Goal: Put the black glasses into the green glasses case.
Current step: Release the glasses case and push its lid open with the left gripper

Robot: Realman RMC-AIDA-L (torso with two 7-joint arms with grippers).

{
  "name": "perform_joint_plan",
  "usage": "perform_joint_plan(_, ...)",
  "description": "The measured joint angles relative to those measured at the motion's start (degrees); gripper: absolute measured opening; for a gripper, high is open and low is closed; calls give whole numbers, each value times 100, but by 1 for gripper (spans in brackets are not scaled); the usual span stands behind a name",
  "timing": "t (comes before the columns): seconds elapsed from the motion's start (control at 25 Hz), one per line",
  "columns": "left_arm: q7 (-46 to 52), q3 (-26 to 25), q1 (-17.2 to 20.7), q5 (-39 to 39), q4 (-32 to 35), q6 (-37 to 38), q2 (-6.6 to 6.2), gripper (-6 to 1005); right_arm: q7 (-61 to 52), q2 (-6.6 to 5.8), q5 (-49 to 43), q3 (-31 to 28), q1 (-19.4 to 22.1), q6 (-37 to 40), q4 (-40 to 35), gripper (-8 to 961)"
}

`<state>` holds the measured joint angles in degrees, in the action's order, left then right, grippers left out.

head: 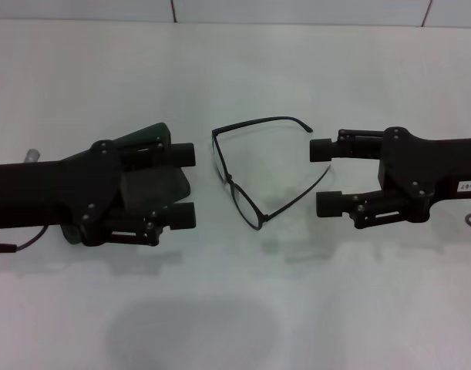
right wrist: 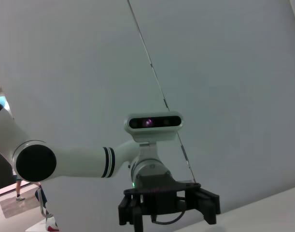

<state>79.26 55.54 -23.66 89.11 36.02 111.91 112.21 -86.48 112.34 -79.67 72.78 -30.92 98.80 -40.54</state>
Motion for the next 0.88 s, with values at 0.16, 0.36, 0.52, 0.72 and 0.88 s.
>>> perform_joint_plan(0.16, -147, -8, 29, 0, 3, -4, 9, 871, -8, 19, 16, 3, -2, -2, -9, 854)
perform_joint_plan(0.36, -224, -86, 25, 17, -59, -12, 11, 870, 6, 51, 20, 7, -4, -5, -10, 854)
perform_joint_plan(0.52, -311, -132, 31, 37, -80, -12, 15, 865, 437, 88, 16, 8, 74, -7, -12, 854)
perform_joint_plan(0.72, -1350, -130, 168, 54, -85, -12, 122, 861, 1882, 285, 5, -226, 381, -14, 24, 854)
perform_joint_plan(0.88, -2026, -204, 323, 56, -88, -63, 221, 860, 2147, 305, 17, -315, 460, 12, 34, 854)
